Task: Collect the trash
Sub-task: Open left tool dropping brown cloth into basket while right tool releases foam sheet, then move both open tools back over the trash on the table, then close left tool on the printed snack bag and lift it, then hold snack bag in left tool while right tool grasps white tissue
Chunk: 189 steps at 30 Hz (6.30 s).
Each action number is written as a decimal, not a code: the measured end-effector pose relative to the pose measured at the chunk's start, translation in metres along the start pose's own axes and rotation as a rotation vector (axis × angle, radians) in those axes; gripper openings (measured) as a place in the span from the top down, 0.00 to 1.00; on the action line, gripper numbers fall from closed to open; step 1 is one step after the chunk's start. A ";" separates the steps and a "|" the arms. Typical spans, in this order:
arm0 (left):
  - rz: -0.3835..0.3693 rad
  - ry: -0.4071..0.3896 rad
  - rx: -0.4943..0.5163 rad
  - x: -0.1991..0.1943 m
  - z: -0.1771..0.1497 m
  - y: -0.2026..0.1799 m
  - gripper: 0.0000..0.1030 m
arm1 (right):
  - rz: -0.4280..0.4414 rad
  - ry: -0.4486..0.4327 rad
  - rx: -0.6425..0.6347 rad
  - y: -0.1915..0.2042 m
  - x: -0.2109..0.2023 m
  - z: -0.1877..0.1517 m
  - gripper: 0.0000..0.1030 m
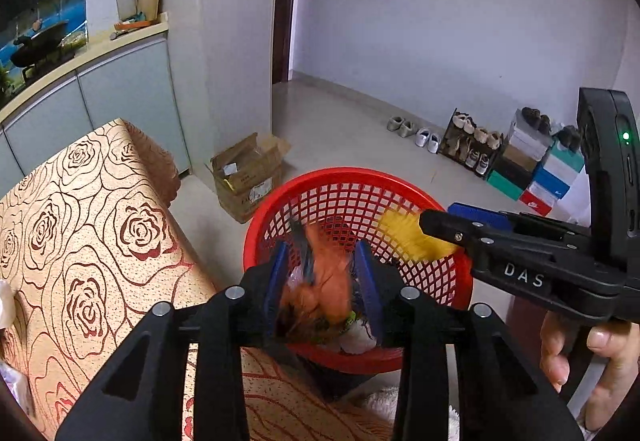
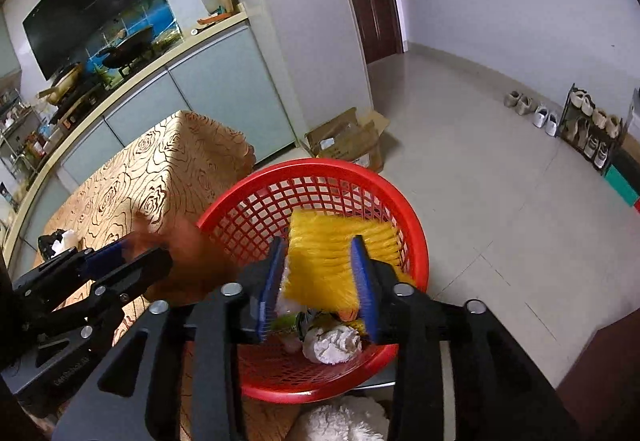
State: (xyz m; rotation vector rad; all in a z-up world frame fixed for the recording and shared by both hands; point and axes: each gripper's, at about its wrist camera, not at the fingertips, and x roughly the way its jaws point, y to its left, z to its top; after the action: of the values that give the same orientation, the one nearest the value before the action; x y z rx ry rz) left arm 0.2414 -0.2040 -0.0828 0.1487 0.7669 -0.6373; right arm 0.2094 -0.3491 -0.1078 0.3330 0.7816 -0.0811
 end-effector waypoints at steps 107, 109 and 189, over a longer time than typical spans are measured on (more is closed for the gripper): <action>0.641 0.040 -0.487 -0.143 -0.128 0.249 0.28 | 0.289 -0.051 -0.333 0.221 -0.019 -0.024 0.34; 0.639 0.037 -0.496 -0.147 -0.133 0.249 0.30 | 0.291 -0.036 -0.343 0.226 -0.014 -0.027 0.34; 0.758 -0.174 -0.493 -0.254 -0.158 0.242 0.53 | 0.395 0.103 -0.578 0.342 0.045 -0.048 0.70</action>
State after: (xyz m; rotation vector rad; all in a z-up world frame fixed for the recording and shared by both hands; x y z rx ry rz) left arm 0.1506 0.1683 -0.0463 -0.0724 0.6159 0.2614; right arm 0.2751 -0.0084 -0.0803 -0.0640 0.7921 0.5288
